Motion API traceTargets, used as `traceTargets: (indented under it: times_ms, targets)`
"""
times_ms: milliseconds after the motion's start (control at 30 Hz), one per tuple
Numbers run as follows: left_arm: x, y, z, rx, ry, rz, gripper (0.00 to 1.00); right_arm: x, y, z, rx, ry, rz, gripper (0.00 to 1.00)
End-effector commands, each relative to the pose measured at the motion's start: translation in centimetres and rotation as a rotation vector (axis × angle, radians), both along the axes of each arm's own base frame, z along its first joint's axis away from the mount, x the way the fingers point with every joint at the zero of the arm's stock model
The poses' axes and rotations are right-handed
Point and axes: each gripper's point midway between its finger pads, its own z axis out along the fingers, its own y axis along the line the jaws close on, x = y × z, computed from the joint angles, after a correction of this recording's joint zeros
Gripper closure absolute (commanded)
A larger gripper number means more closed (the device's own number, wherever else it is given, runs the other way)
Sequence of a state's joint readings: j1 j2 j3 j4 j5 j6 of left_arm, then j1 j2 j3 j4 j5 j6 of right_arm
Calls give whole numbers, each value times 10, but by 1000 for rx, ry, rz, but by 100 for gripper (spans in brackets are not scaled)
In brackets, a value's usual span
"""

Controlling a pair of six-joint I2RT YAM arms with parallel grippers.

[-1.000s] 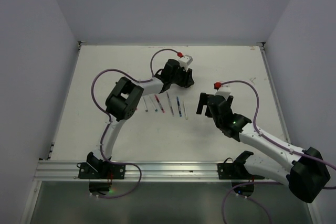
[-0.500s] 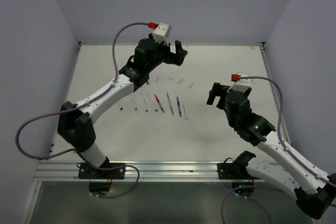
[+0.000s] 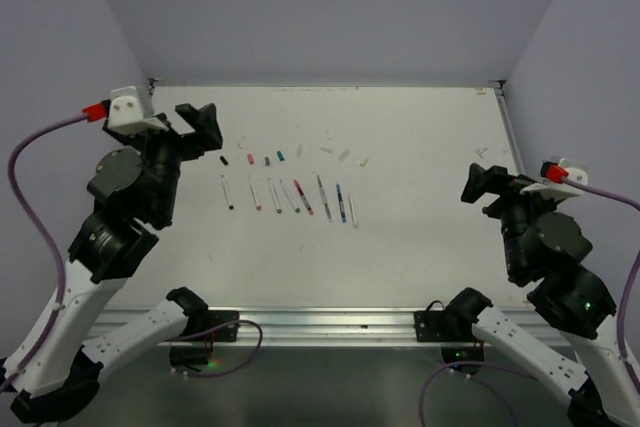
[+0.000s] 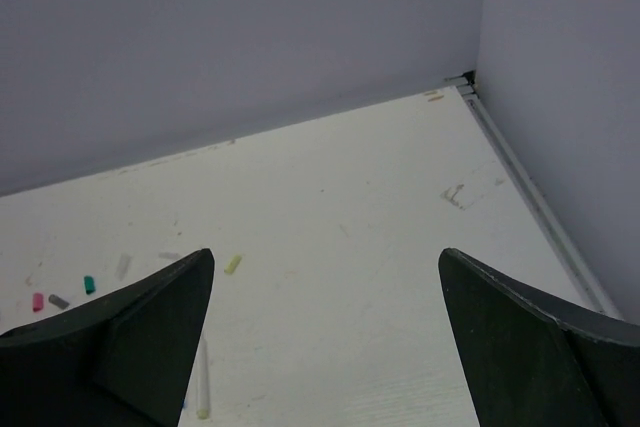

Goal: Open the pen caps

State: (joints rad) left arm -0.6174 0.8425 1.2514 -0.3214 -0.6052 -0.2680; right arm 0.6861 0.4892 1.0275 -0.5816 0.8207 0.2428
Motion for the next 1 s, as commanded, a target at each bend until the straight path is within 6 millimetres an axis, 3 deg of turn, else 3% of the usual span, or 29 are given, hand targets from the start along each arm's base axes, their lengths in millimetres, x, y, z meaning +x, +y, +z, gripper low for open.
traceTargets:
  times_ms: [0,67,233,433,967]
  targets:
    - [-33,55,-14,39,50,181,0,-19,-32,14,-84,-34,-74,2]
    - [-55,77,-6,1,13,221,0,-25,-41,16,-97,-46,-96,1]
    - [-95,122,-7,-53,-27,335,0,-42,-56,22,-63,-105,-103,2]
    - [-113,148,-22,-85,-54,432,0,-49,-62,26,-51,-160,-103,2]
    - [-117,156,-36,-142,-93,480,0,-37,-49,18,-79,-141,-79,2]
